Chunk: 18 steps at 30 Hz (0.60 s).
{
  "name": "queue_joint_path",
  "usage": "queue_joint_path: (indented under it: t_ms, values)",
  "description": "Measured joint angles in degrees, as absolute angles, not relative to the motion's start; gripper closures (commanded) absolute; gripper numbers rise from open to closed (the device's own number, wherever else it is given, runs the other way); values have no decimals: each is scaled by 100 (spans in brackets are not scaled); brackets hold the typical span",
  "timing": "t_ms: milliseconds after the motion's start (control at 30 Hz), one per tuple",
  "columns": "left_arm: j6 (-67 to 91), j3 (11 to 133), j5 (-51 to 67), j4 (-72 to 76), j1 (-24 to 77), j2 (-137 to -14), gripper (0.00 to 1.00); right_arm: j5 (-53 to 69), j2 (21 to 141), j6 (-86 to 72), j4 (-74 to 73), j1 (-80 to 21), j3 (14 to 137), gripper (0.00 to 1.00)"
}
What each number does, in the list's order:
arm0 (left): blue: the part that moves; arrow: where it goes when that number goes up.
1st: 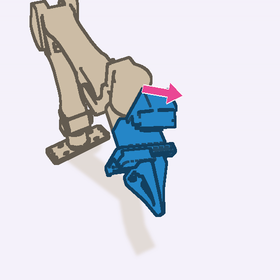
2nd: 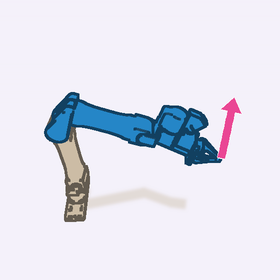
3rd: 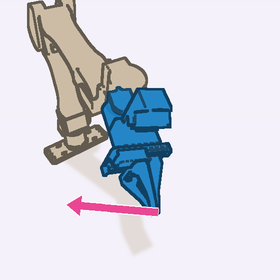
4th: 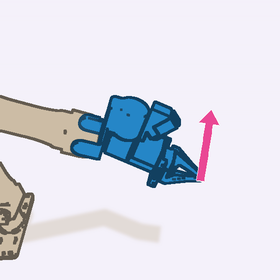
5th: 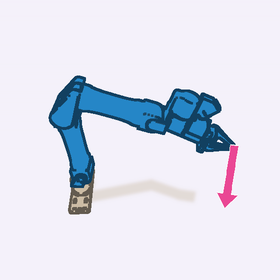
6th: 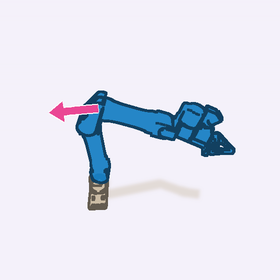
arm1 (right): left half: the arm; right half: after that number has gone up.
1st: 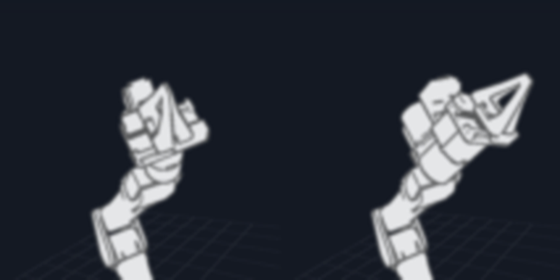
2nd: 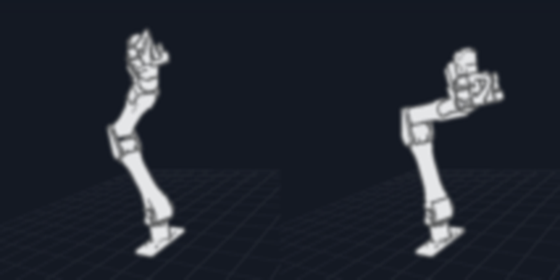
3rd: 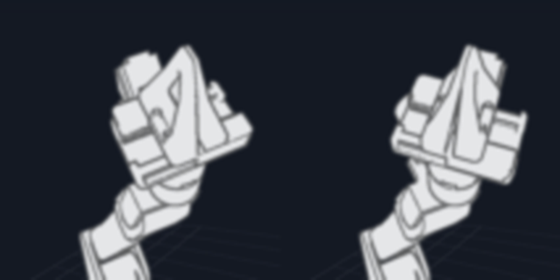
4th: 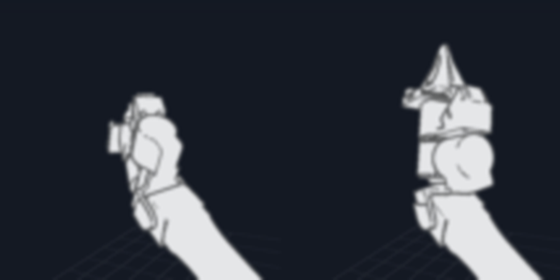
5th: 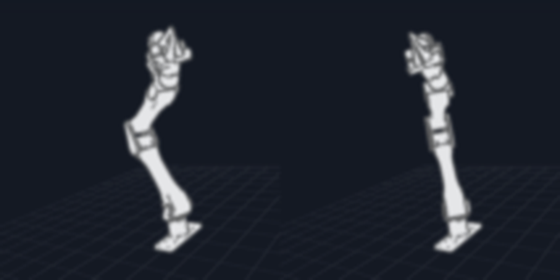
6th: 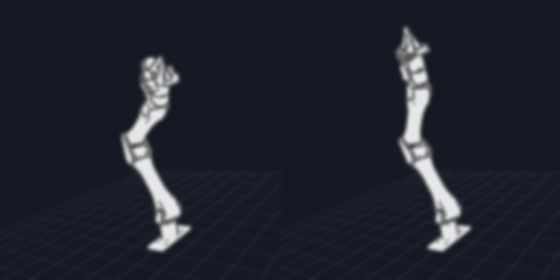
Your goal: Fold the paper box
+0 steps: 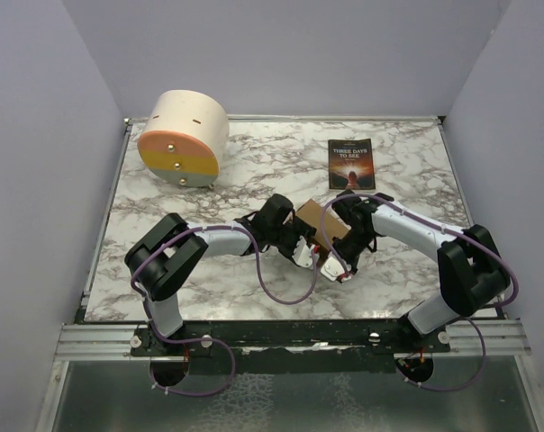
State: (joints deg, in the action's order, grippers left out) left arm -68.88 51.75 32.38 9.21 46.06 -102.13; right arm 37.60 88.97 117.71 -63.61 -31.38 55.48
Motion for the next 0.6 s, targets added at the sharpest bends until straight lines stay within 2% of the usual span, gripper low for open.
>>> queue_joint_path:
  t_ms: [433,600]
  values:
    - [-6888,5175,3238,919,4606,-10213,39,3750,9021,11771,-6213,-3138,5555,80]
    - [-6888,5175,3236,919,4606,-10213,39,3651,9098,11771,-6160,-3138,5555,88]
